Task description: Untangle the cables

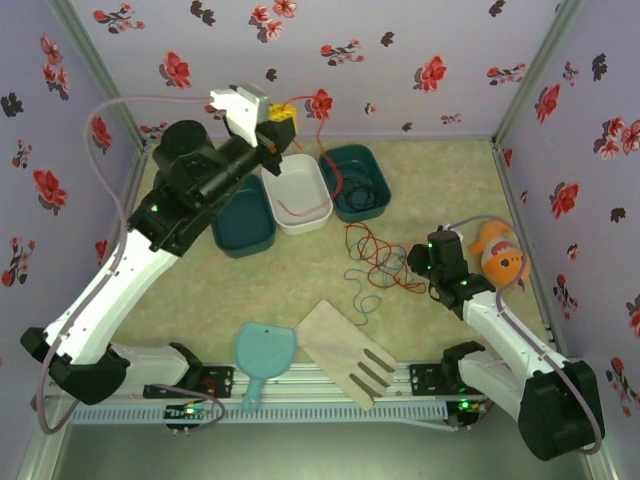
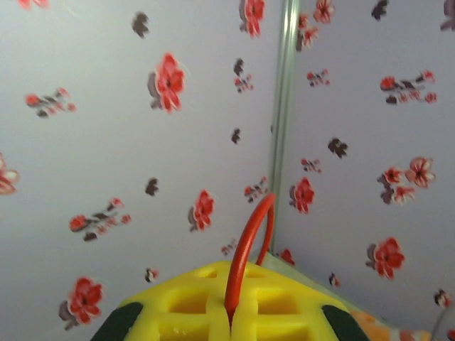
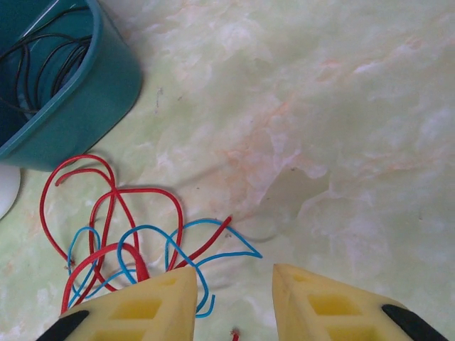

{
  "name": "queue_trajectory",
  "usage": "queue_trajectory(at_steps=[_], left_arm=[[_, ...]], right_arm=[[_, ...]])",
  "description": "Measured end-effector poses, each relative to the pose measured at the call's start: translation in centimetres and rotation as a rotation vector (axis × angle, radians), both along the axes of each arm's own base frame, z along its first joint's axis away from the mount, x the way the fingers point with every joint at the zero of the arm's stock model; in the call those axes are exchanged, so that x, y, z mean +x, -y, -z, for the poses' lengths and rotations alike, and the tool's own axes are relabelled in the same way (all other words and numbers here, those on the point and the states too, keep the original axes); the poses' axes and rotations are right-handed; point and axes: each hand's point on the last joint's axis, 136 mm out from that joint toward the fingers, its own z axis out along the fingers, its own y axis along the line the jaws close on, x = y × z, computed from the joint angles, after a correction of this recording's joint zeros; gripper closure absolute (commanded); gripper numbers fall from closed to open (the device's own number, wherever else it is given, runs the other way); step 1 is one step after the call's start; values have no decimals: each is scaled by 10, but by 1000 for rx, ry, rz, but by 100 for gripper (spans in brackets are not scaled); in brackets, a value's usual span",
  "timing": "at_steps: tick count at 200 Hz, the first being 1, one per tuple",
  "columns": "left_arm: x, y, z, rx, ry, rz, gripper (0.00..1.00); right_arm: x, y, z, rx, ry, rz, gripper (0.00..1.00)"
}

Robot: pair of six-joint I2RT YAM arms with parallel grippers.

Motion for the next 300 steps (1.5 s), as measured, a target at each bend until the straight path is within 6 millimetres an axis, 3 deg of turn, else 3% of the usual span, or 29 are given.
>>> queue_trajectory(at_steps=[37,70,101,116,165,229,300], left_arm=[[11,-27,-17,-18,11,-73,100],[30,-45,-11,-23,-17,-142,100],[51,-52,3,-19,-65,-185,100],[64,-53,13,-16,-93,-203,100],[112,-60,54,-11,-212,-269,100],[153,-62,109,31,-330,-330,100],[198,-50,211,156,-520,-382,100]], right_arm=[[-5,4,0,-22,-34,5,49],[0,4,-27,-27,-6,4,39],[3,7,-51,-42,33,14,20],[3,11,-59,-50,41,30,1],[1,21,-75,-95,35,66,1],[-3,30,-86,-125,40,98,1],[-5,32,-87,-131,40,105,1]])
